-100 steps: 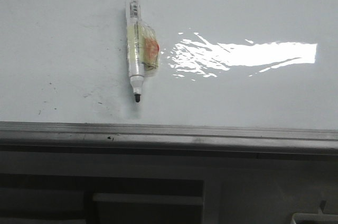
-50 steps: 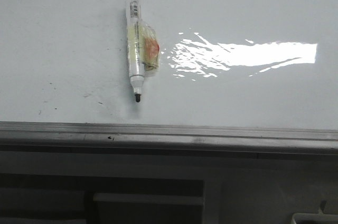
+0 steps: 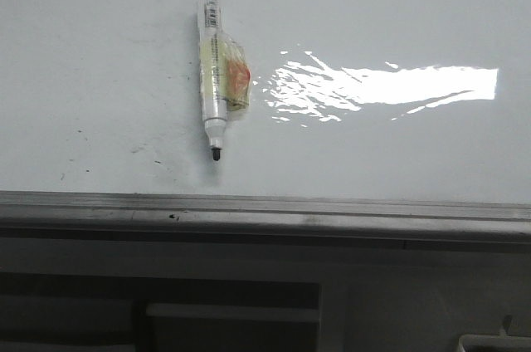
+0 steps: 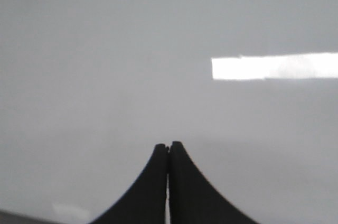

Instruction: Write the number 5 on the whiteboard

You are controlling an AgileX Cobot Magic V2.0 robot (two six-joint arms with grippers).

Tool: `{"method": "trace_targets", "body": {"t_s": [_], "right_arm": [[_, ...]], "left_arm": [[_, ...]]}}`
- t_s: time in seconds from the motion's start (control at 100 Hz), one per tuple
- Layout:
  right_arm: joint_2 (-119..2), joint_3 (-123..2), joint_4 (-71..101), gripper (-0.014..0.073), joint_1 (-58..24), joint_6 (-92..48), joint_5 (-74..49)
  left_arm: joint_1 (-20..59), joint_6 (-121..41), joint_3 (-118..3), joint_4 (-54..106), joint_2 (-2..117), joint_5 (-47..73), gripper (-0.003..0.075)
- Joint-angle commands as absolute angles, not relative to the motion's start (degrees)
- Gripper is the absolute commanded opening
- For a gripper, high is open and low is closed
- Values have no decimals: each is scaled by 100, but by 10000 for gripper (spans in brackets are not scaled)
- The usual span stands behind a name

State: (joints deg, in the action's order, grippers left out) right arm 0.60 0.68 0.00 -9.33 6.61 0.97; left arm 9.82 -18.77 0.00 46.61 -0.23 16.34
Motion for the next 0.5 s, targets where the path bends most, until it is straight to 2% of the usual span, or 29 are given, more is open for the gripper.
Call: {"method": "trace_targets", "body": {"t_s": [0.0,0.09,0.24,0.36,0.49], "right_arm": [[159,195,737,-45,-894,732,1007],[159,195,1094,-45,-894,732,969],[159,137,1390,-45,-894,744,842],[148,-279,1453,-45,-894,744,571],[-9,-1090,1192,-44,-894,473,-426]], "left_arm": [[984,-1847,132,6372,-179,1050,-20],[984,-1847,132,7092,-179,651,-20],[984,-1860,109,7866,-179,849,-20],[984,-2161,-235,7377,-169,1135,-20],[972,-2356,-988,6118,119,1446,-20]]}}
